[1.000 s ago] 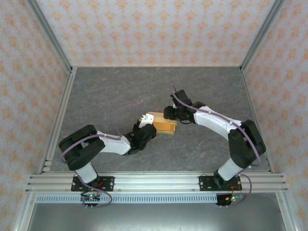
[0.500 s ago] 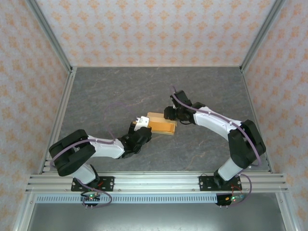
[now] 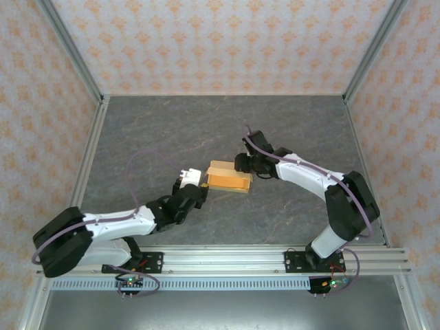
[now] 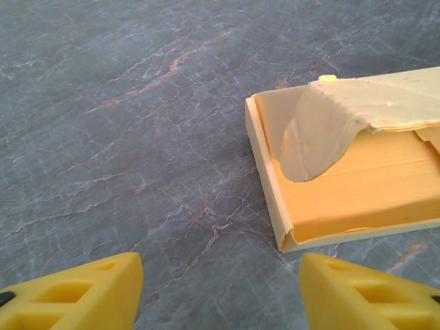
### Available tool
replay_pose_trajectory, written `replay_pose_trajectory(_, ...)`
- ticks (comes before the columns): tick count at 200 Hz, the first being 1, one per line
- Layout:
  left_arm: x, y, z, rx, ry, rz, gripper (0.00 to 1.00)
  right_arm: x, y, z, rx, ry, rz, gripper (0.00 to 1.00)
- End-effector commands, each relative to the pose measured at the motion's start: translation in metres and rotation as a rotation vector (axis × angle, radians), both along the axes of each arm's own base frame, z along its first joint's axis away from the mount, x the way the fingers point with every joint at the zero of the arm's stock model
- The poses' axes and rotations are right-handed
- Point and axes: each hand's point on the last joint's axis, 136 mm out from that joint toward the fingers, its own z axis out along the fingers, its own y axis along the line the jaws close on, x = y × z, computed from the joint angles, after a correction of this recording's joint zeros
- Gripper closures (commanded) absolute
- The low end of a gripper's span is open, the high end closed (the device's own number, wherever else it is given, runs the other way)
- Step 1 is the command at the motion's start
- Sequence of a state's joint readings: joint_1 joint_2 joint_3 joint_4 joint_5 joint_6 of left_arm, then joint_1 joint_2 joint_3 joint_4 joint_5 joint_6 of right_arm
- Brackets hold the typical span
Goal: Fold the paper box
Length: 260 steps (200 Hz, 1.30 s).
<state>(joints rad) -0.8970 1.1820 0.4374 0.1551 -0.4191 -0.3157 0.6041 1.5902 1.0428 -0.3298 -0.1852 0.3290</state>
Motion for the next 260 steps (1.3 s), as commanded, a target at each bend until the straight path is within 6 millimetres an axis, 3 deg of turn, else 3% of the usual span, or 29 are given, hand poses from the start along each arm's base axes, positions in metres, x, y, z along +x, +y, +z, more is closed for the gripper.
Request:
replay_pose_trajectory(1, -0.017, 0.016, -0.005, 0.019, 0.053, 0.007, 0.38, 0.0, -0.004, -0.002, -0.027, -0.026, -0.006, 0.56)
replay_pose_trajectory(62, -0.018, 0.016, 0.042, -0.139, 0.063, -0.024, 0.42, -0.001, -0.008, -0.004, -0.051, -0.031, -0.01, 0.57)
replay_pose_trajectory(95, -0.003, 0.013, 0.063, -0.268, 0.103, -0.024, 0.41, -0.003, -0.012, -0.008, -0.069, -0.028, -0.011, 0.57)
replay_pose_trajectory(118, 0.018, 0.007, 0.07, -0.32, 0.147, -0.006, 0.37, -0.006, -0.015, -0.013, -0.081, -0.025, -0.014, 0.57)
replay_pose_trajectory(170, 0.065, -0.033, 0.042, -0.355, 0.315, -0.045, 0.37, -0.01, -0.022, -0.024, -0.108, -0.016, -0.024, 0.55)
replay_pose_trajectory(208, 0.071, -0.059, 0.01, -0.361, 0.422, -0.115, 0.37, -0.009, -0.023, -0.016, -0.118, -0.032, -0.011, 0.53)
replay_pose_trajectory(260, 0.074, -0.059, -0.027, -0.316, 0.497, -0.086, 0.43, -0.013, -0.025, -0.002, -0.123, -0.041, 0.0, 0.49)
